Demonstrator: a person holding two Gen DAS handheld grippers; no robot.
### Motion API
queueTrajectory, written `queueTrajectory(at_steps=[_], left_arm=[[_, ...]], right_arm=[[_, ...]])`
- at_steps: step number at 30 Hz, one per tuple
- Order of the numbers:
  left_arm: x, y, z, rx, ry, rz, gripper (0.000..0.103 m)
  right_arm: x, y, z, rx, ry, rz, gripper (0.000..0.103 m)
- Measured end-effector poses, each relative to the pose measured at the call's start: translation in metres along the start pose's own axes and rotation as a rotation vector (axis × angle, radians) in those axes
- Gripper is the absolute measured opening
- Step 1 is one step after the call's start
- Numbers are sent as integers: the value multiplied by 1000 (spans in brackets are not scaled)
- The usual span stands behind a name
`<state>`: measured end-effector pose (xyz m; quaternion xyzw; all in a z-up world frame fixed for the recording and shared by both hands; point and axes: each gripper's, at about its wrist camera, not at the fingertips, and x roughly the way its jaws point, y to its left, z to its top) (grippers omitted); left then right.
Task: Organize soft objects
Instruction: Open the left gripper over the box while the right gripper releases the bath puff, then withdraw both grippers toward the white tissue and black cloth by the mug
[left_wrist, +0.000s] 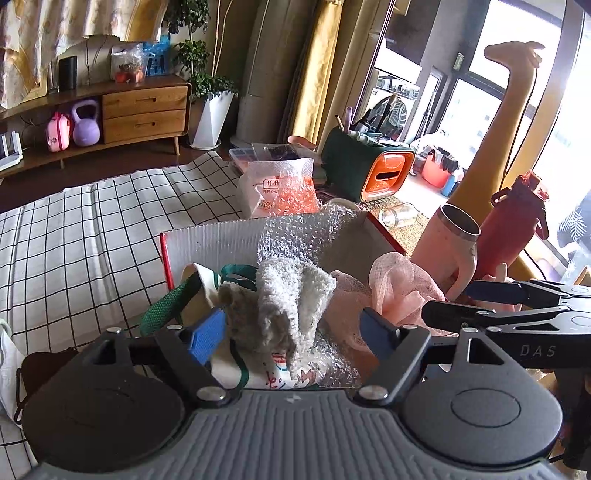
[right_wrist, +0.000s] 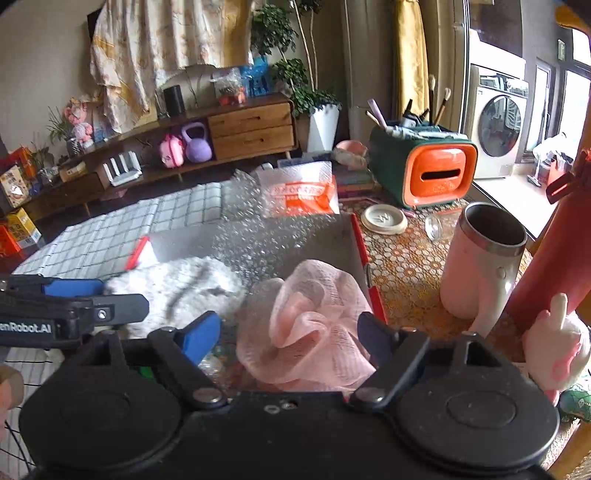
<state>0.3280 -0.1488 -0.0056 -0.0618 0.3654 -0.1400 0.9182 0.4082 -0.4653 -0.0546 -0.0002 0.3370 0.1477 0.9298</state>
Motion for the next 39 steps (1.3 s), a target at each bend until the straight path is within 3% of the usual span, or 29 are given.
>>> queueTrajectory(at_steps=[7, 10, 17, 21, 31, 39], left_arm=[[-46, 8, -15, 20, -43, 5, 80], [-66, 13, -23, 22, -50, 10, 83], [-107, 25, -46, 24, -69, 23, 85], [-128, 38, -59, -1, -84, 53, 97], [-168, 93, -93, -83, -126, 122, 102], [-179, 132, -120, -170, -199, 191, 103]], right_arm=[[-38, 17, -5, -3, -57, 61, 92], [-54, 28, -8, -8, -80, 88, 100], [-82, 58, -18, -42, -121, 163, 102], [-91, 76, -24, -43, -138, 214, 103], [-87, 129, -44, -80, -120, 313, 103], [-62, 168, -65, -108, -47, 349, 103]])
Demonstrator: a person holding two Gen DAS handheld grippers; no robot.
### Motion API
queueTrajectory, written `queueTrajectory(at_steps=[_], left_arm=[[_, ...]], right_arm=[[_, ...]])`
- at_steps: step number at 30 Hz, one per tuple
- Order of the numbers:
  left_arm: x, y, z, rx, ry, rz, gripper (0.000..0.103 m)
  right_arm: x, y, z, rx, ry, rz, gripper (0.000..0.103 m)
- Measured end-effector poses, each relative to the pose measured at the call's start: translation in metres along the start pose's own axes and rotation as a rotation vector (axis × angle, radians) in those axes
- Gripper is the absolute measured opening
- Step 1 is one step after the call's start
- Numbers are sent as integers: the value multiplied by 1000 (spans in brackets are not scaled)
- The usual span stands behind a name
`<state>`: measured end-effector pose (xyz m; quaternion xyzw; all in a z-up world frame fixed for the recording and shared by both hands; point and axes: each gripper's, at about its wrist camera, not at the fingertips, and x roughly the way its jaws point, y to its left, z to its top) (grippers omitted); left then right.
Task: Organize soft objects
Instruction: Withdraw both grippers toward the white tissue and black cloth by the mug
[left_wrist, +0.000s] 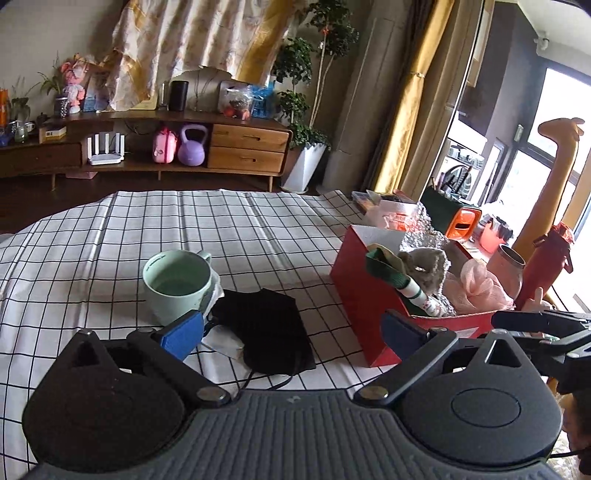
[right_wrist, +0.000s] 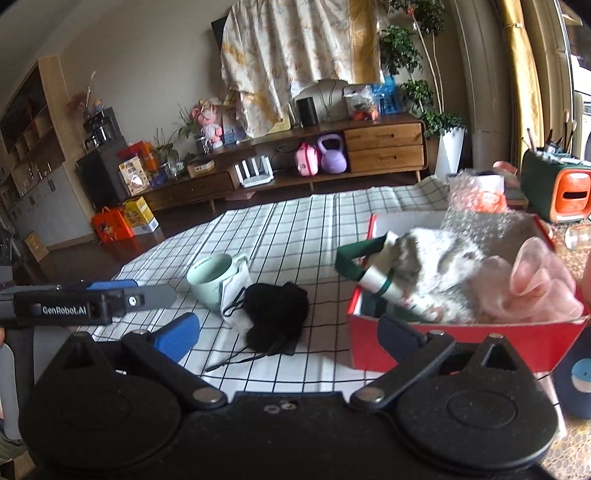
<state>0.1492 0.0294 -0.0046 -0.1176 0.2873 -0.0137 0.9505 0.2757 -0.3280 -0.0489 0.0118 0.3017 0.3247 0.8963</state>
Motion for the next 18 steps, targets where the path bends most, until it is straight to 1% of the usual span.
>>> queueTrajectory(at_steps=[5, 8, 12, 18], left_arm=[[6, 18, -9, -33, -21, 40, 103], [14, 30, -11, -47, -30, 35, 103], [32, 35, -17, -16, -33, 75, 103], [60, 38, -24, 20, -39, 110, 103]], right_arm=[[27, 18, -12, -22, 46, 23, 102], [45, 29, -15, -55, 69, 25, 101], [70, 34, -18, -78, 100, 29, 99], [112, 29, -21, -81, 162, 24, 94]])
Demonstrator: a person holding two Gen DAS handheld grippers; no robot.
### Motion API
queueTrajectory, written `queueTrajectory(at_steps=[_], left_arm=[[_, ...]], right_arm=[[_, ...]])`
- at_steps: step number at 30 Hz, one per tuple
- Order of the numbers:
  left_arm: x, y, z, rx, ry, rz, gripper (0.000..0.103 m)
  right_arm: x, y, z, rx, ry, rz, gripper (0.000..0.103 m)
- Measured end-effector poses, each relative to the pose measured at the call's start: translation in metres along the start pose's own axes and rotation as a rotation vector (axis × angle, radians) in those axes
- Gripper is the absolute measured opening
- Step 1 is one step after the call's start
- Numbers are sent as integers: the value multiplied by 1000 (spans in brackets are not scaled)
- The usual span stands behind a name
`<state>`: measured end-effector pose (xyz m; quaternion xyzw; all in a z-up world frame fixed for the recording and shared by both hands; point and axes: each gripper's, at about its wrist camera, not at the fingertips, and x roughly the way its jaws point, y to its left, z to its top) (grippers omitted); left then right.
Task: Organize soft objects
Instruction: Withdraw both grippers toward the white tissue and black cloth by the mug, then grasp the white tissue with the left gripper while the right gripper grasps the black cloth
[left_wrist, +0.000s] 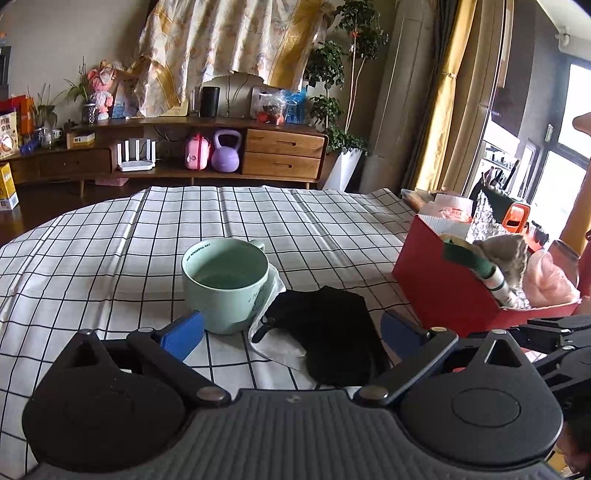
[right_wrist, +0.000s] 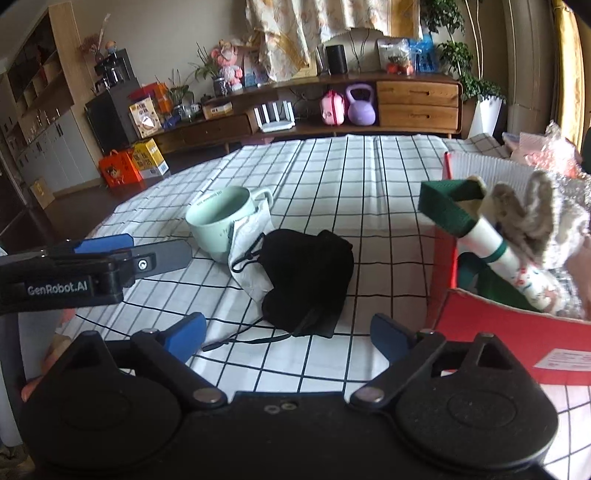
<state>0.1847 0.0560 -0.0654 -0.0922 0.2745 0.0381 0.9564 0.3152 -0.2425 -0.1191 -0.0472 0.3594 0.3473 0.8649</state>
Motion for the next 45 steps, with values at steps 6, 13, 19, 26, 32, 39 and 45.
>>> queueTrajectory(at_steps=[6, 13, 19, 26, 32, 39, 45], left_arm=[[25, 3, 2, 3, 8, 2, 102], [48, 2, 1, 20, 12, -2, 99], [63, -1, -5, 45, 28, 18, 90], [83, 7, -12, 21, 86, 42, 76], [88, 11, -18, -1, 106, 48, 72], [92, 16, -21, -25, 126, 40, 66], [100, 19, -25, -60, 157, 17, 42]], right_arm=[[45, -7, 9, -4, 40, -30, 80], [79, -14, 12, 31, 52, -70, 74], [94, -20, 10, 63, 57, -87, 55], [97, -22, 8, 66, 46, -79, 29], [95, -21, 7, 47, 27, -97, 12], [75, -26, -5, 74, 23, -93, 8], [54, -32, -25, 72, 35, -90, 8]])
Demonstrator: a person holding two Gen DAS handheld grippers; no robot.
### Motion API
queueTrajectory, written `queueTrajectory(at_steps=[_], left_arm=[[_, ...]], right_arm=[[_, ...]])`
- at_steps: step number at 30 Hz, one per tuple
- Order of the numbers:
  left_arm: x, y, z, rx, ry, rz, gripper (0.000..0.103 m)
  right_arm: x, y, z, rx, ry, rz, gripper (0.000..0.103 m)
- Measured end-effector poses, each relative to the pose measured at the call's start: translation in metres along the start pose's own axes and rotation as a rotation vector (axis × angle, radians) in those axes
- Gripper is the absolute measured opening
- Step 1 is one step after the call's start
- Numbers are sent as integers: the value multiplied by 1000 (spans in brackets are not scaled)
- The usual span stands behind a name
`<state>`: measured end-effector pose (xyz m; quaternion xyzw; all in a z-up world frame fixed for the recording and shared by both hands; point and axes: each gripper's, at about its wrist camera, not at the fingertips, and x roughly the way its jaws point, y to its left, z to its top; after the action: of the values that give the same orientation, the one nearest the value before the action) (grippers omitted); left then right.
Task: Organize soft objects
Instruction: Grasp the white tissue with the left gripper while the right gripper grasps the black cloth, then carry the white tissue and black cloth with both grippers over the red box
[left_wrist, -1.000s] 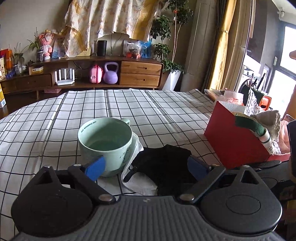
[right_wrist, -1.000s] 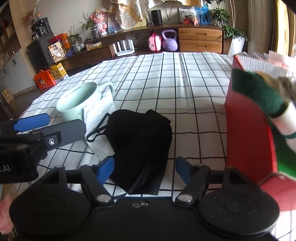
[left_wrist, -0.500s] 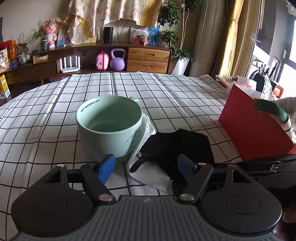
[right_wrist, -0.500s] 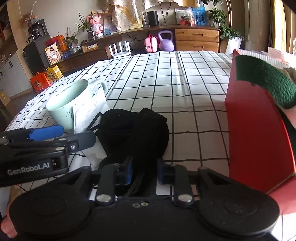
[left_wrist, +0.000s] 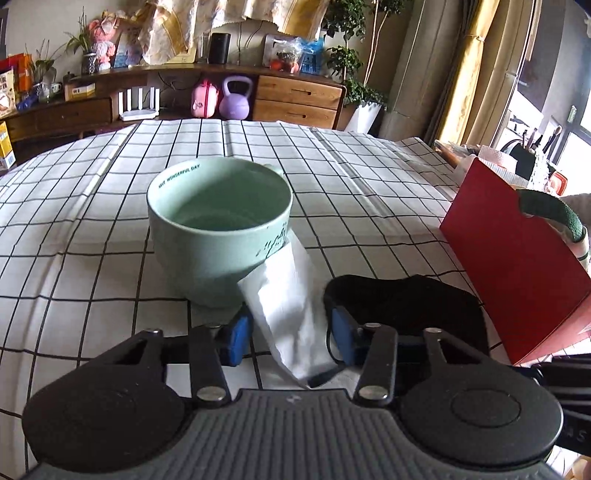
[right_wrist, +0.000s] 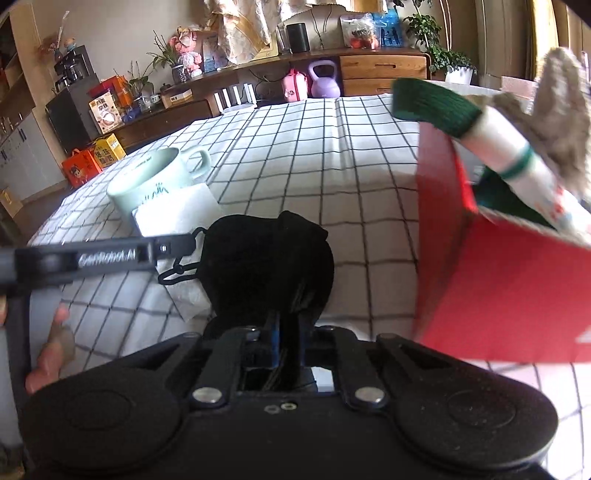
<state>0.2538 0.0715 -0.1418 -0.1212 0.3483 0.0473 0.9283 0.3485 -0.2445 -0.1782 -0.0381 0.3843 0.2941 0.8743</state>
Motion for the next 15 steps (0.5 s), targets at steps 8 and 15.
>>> queueTrajectory(at_steps=[8, 15], left_arm=[[5, 4, -3, -40, 21, -17, 10], [-15, 2, -4, -27, -21, -14, 2]], right_arm=[[-13, -8, -11, 18, 3, 8, 8], [-27, -4, -12, 44, -45, 12, 7]])
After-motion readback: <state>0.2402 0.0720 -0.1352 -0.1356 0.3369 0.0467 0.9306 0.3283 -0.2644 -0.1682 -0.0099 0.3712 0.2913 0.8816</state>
